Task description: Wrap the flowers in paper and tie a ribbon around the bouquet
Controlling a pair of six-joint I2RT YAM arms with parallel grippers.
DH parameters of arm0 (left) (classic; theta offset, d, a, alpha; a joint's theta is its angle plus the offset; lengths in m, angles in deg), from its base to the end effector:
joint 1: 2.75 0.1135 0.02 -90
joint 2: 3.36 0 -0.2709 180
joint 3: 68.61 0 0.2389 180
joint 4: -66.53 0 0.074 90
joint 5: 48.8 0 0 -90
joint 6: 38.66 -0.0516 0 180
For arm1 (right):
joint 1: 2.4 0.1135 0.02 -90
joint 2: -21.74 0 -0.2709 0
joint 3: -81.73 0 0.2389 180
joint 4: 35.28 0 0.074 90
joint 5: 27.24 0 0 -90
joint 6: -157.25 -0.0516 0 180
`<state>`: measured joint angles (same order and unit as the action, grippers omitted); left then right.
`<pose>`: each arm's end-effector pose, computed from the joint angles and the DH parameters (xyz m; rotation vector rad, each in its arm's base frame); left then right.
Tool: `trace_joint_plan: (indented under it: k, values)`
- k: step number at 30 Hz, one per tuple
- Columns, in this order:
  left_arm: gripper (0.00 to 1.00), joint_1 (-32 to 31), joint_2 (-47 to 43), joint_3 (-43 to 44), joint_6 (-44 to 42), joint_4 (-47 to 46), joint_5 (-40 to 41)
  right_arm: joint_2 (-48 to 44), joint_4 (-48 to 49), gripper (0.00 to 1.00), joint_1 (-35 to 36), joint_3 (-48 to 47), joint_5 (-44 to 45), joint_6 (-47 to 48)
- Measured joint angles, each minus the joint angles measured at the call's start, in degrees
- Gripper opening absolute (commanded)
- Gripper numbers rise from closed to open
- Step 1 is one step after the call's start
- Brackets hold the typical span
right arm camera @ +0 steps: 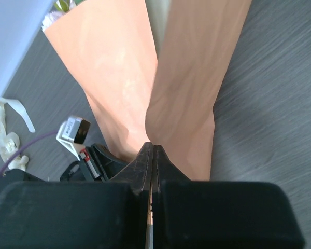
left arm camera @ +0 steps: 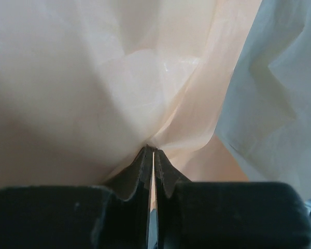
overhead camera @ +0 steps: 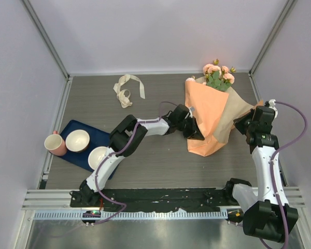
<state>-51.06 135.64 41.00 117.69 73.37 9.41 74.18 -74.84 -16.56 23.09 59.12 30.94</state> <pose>0.3307 -0.4121 0.1043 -0.0375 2.6732 -1.5360 0.1920 -0.0451 0.2850 0.8898 1.9749 0.2917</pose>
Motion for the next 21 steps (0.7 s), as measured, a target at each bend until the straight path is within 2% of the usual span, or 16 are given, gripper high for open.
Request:
trace_joint_plan:
  k: [4,8,14,21]
  values:
    - [0.17,-0.22,-0.26,1.4,-4.2,2.62,0.17,-0.2,-2.49,0.01,0.87,-0.09,-0.48,0.94]
    - [0.11,-0.35,-0.48,1.77,-6.01,3.58,0.44,2.12,-2.23,0.01,2.38,-0.15,-4.31,2.86]
    - [0.1,-0.33,-0.33,1.31,-4.98,2.91,0.22,7.48,-1.4,0.01,9.33,-1.97,-6.62,3.96]
    - [0.1,-0.31,-0.26,-0.11,-3.28,0.13,-0.31,18.29,4.83,0.01,17.44,-9.9,-6.78,2.54]
